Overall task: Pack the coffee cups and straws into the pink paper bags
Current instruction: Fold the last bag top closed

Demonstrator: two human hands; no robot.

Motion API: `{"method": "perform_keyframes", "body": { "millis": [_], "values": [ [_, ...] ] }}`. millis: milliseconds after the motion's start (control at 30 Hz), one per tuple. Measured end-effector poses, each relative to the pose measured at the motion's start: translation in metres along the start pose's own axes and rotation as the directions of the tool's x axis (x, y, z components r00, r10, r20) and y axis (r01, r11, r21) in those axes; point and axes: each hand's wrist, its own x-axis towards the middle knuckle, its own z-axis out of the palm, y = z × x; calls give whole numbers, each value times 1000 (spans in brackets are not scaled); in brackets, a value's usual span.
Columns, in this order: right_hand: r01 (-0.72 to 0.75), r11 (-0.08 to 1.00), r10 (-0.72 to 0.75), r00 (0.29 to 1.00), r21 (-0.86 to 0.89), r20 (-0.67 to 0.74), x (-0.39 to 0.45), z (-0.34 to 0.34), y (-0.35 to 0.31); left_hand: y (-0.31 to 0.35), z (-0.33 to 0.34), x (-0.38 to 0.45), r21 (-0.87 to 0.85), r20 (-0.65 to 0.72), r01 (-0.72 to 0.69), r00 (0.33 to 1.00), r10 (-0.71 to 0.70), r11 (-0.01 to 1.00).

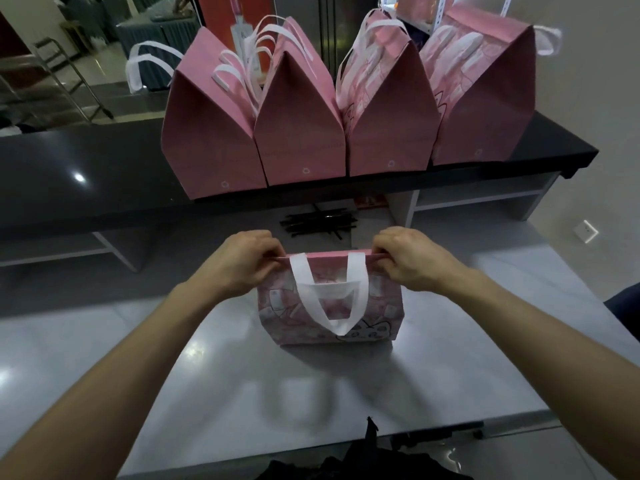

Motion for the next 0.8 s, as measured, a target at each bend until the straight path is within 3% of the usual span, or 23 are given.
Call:
{"method": "perform_keyframes", "body": {
  "millis": [300,533,600,667,733,800],
  "values": [
    [-33,999,33,996,-6,-78,-9,10,19,-10,-8,0,102,43,-3,999,-2,995],
    [-142,986,155,976,92,-155,-16,14,26,-18,-11,0,49,91,63,994,-67,997],
    [-154,983,168,974,102,-150,-22,15,17,-16,-11,5,98,36,41,998,-44,994],
    [-181,980,190,973,80,-128,-32,14,3,-14,-7,11,190,-102,52,994,-33,980],
    [-173,984,178,974,52,-141,-47,17,-18,-14,-1,12,180,-267,220,949,-168,959],
    [-100,992,110,983,76,-145,-64,28,-45,-15,8,5,-7,-315,370,881,-353,929]
  ]
}}
